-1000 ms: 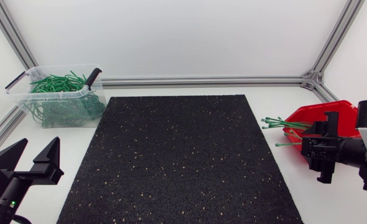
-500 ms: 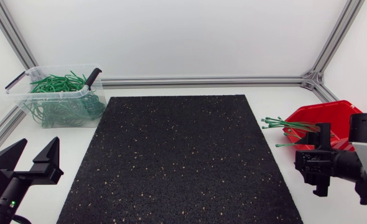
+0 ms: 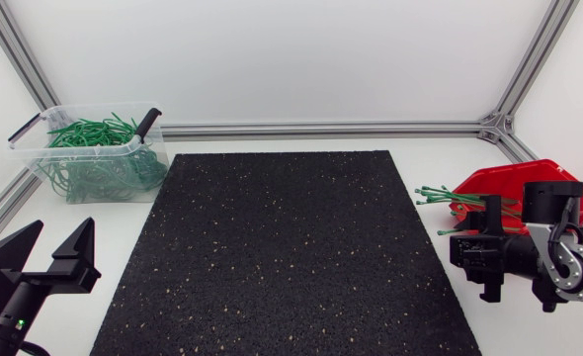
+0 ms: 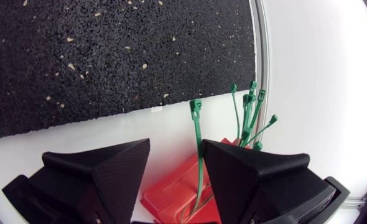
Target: Take a green cable tie from the red box, thread the tail through the head to close it, then place it in the transparent bin on the left.
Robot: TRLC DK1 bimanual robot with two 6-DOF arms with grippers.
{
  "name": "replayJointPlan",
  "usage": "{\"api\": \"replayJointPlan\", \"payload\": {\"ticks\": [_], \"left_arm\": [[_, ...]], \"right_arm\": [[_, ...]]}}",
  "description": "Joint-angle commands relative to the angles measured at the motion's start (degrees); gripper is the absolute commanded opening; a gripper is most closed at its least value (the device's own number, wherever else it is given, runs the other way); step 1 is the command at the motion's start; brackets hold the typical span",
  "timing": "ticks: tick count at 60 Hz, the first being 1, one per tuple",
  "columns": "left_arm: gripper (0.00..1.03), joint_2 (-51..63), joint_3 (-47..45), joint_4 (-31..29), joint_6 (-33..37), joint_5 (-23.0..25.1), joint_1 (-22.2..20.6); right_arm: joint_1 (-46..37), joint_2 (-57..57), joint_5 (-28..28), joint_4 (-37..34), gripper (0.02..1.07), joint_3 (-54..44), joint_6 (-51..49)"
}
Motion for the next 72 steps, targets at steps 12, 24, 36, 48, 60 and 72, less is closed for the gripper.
{"api": "replayJointPlan", "payload": {"ticks": [12,24,36,48,60,72], "left_arm": [[0.98,-0.32,-2.17,-1.55,-1.17,-0.05,0.22],[0.98,-0.32,-2.17,-1.55,-1.17,-0.05,-0.05],[0.98,-0.32,-2.17,-1.55,-1.17,-0.05,-0.22],[0.98,-0.32,-2.17,-1.55,-1.17,-0.05,-0.4],[0.98,-0.32,-2.17,-1.55,-1.17,-0.05,-0.4],[0.98,-0.32,-2.17,-1.55,-1.17,-0.05,-0.4]], "right_arm": [[0.43,2.04,0.39,1.89,0.55,2.41,0.81],[-0.27,1.95,0.3,1.98,0.32,2.58,0.37],[-1.15,1.33,0.13,2.86,0.17,1.79,-0.25],[-1.77,1.33,0.13,2.94,0.11,1.97,-0.69],[-1.68,-1.39,0.21,0.22,0.08,1.97,-0.6],[-1.5,-10.0,-0.05,-7.16,0.08,2.76,-0.6]]}}
